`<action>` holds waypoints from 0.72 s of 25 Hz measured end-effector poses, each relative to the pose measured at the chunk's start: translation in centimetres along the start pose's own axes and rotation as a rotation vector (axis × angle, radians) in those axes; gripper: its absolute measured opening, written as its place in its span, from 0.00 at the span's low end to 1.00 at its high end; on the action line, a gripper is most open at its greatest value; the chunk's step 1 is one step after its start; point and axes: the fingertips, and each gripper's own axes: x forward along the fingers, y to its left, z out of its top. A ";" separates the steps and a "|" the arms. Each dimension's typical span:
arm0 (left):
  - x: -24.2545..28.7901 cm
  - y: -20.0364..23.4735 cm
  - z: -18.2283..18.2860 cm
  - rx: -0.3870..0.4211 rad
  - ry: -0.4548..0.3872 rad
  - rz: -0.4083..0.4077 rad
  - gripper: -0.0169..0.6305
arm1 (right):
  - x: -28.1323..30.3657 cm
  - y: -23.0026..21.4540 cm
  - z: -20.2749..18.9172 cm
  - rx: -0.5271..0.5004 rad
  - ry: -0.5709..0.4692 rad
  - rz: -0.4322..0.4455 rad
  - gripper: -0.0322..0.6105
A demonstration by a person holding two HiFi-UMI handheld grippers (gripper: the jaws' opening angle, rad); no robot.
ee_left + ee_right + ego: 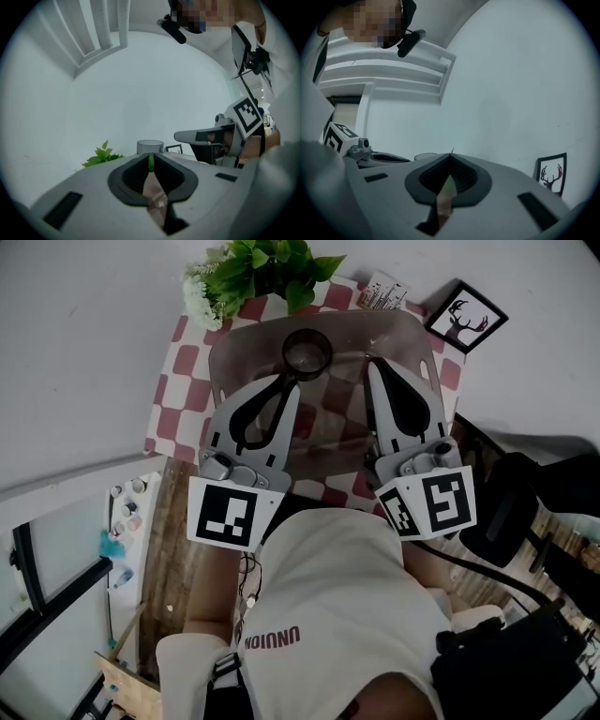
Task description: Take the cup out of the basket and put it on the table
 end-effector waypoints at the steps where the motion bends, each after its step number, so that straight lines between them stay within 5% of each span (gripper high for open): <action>1: -0.1 0.1 0.1 -0.002 -0.001 0.006 0.10 | 0.1 0.1 0.0 -0.001 0.001 0.004 0.08; 18: -3.2 3.7 0.4 -0.028 -0.019 0.143 0.10 | 2.2 3.2 -0.6 -0.022 0.026 0.110 0.08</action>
